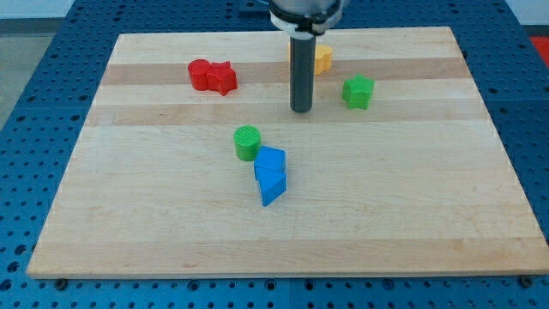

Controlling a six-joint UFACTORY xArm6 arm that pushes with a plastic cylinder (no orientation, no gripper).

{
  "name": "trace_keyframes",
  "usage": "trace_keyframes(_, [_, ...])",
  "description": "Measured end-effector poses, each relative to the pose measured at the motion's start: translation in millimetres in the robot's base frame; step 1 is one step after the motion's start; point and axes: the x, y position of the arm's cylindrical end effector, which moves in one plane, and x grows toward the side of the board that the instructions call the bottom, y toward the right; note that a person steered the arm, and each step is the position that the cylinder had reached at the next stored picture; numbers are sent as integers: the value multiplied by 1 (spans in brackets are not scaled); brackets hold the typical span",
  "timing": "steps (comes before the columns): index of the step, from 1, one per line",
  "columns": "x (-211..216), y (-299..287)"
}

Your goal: Slide the green star towards the cube

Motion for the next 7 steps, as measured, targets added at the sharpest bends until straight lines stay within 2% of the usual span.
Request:
trace_keyframes(1, [23, 43])
trace_keyframes(2, [23, 109])
trace_keyframes(3, [-12, 161])
trace_keyframes(4, [-50, 168])
trace_keyframes(7, [-56, 116])
